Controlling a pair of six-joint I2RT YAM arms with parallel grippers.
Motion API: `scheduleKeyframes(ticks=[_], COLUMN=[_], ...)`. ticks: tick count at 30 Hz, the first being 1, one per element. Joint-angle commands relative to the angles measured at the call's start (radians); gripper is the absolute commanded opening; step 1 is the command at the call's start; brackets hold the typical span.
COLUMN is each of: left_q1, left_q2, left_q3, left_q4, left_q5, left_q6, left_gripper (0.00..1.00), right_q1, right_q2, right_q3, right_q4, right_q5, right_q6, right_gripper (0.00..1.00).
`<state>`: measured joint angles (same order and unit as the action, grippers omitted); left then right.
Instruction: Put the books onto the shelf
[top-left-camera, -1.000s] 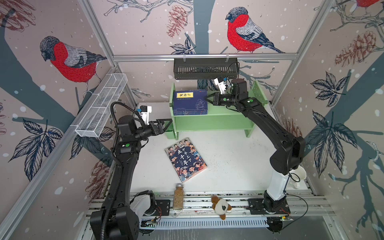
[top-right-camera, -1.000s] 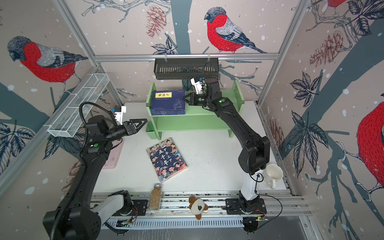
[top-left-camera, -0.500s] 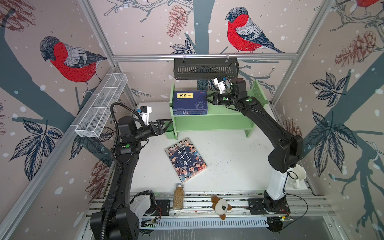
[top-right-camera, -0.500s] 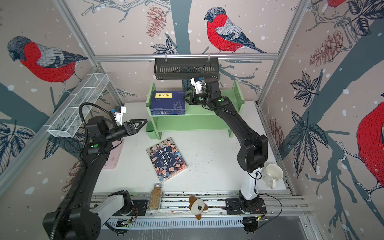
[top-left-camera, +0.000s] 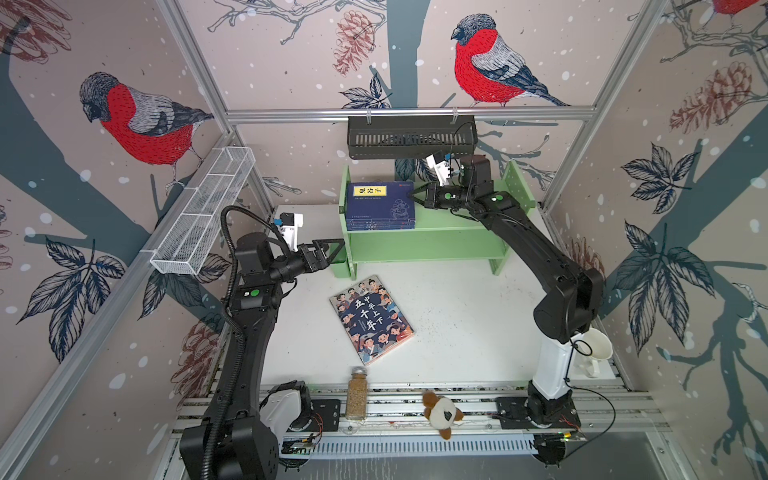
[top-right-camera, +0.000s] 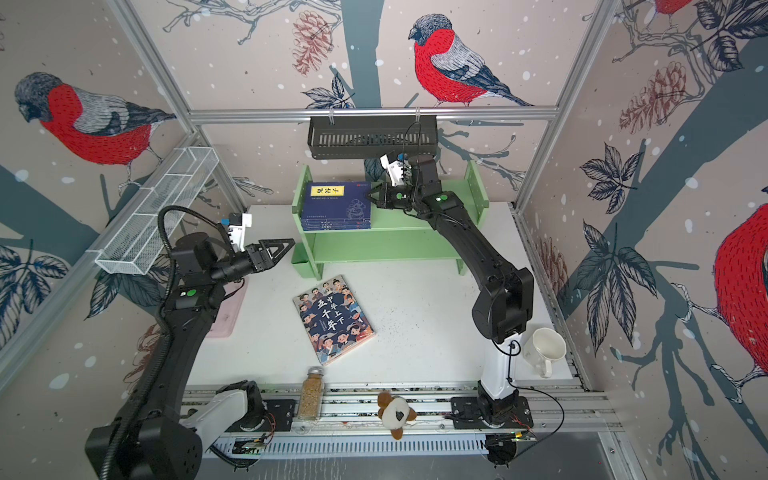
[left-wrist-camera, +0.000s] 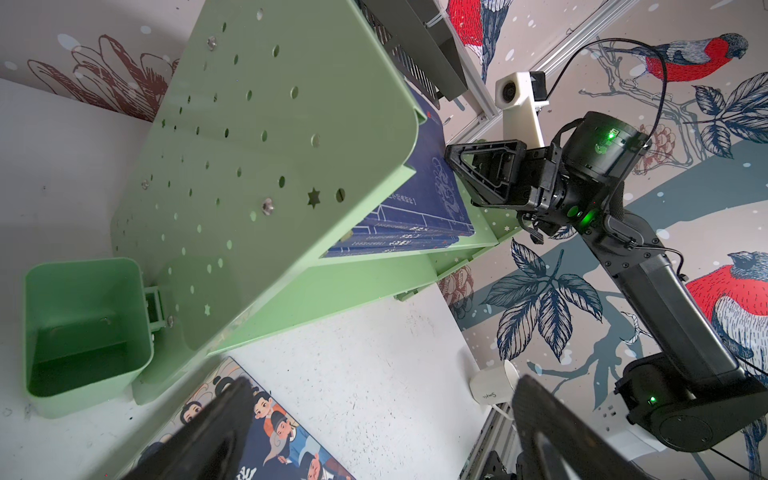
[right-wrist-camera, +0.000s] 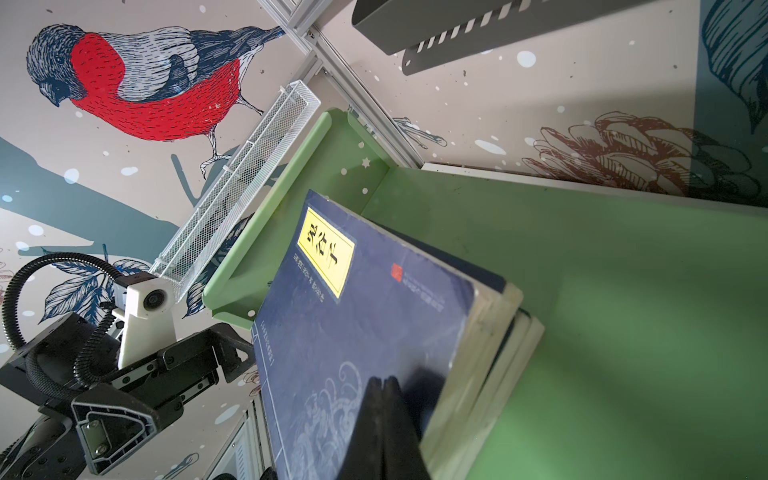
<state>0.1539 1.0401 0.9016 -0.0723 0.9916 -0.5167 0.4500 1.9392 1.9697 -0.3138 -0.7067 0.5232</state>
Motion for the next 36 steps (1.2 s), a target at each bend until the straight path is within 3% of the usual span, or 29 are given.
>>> scheduleKeyframes(ticks=[1,8,15,24,36], left_q1=[0.003,0.003,0.003,0.003,0.003], left_q2=[-0.005,-0.003,0.001,0.003,0.008], left_q3=[-0.004,-0.001,0.023,0.025,0.020], left_q4=[0.046,0.048,0.033,0.037,0.049], left_q5=[0.007,0.010,0.007,0.019,0.037], left_q6=[0.003,-0.001,0.020,0.016,0.011], left_gripper=[0.97,0.97,0.97,0.97,0.97], right_q1=[0.000,0.004,0.038,0.064,0.115], right_q2=[0.006,-0.023,-0.183,-0.435,-0.349], right_q3=[0.015,0.005,-0.088,-0.435,-0.416], right_q4=[-0.001,0.019,0.033,0.044,-0.014], right_q5=[-0.012,-0.014,0.032,0.090,0.101], right_q6=[-0.014,-0.012,-0.034,-0.043,-0.086], right_gripper=[0.04,0.08,0.15,0.02,0.02])
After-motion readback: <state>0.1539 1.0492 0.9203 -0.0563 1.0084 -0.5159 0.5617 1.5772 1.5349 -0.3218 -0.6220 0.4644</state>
